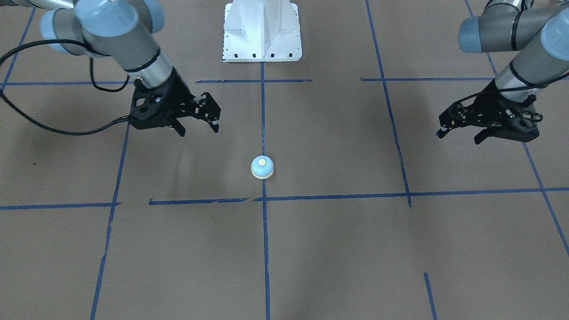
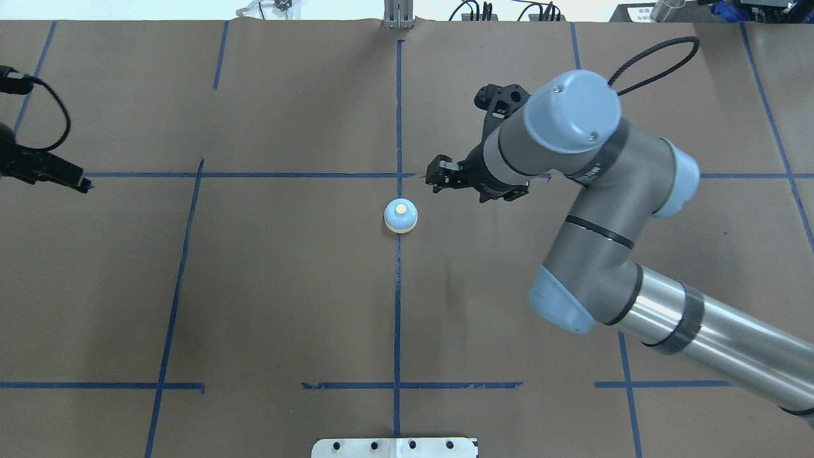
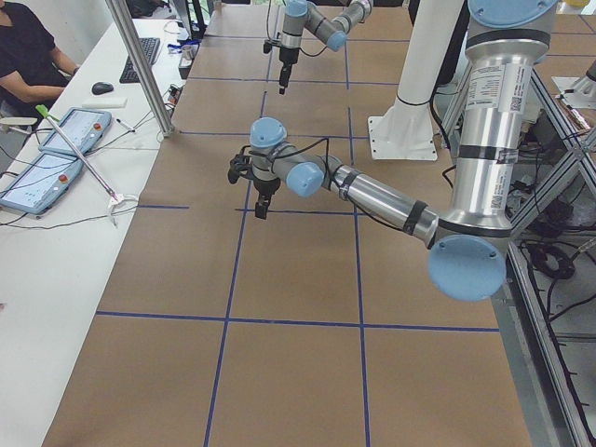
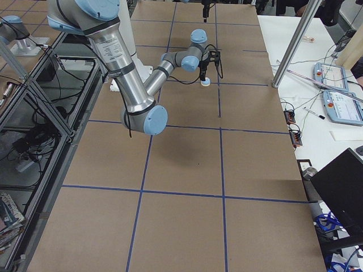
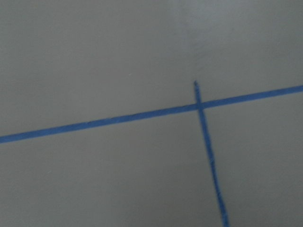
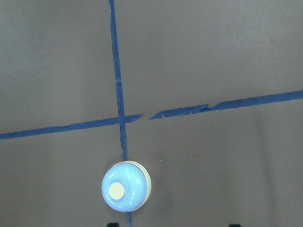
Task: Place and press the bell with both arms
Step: 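Lower the right gripper onto the bell's top button and press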
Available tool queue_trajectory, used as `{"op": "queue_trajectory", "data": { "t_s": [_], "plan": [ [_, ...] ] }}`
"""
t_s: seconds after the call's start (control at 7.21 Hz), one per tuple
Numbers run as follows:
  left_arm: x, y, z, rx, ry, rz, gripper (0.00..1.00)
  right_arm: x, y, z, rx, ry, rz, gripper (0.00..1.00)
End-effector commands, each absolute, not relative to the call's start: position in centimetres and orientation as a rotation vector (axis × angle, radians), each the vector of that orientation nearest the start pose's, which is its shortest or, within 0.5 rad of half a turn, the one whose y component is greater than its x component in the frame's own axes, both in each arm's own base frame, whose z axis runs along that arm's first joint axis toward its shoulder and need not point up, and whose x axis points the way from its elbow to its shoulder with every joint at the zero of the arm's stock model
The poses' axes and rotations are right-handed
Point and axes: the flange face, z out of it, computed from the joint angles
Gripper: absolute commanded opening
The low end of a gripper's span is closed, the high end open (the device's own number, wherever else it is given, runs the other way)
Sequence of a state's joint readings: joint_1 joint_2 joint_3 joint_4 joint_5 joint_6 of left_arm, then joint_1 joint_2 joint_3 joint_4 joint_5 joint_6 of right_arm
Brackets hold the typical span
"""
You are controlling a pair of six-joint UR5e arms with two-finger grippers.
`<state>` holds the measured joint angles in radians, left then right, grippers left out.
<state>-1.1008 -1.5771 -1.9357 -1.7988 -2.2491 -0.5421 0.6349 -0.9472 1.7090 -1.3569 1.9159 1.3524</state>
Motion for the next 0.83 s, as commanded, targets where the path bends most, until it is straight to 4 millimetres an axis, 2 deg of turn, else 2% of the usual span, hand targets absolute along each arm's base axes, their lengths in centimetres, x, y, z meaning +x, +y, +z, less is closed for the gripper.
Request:
{"op": "queue_trajectory", "data": {
  "t_s": [0.0,0.14,0.28,0.42,0.69],
  "plan": [
    [11.7,-42.0,47.2,0.183,0.825,0.144,0.99,-53.6,-50.3,18.8,0.067,-0.962,0.269,0.35],
    [10.6,-40.8,47.4,0.185,0.819,0.131,0.99,-55.7,-50.6,18.6,0.05,-0.942,0.264,0.05],
    [10.1,-39.8,47.4,0.181,0.817,0.13,1.0,-57.1,-51.5,17.8,0.032,-0.929,0.289,0.0],
    [10.0,-39.6,47.3,0.18,0.818,0.13,1.0,-58.2,-51.6,17.9,-0.002,-0.917,0.315,0.0],
    [10.0,-39.6,47.3,0.18,0.818,0.13,1.0,-59.3,-50.6,18.6,-0.05,-0.867,0.31,0.0]
  ]
}}
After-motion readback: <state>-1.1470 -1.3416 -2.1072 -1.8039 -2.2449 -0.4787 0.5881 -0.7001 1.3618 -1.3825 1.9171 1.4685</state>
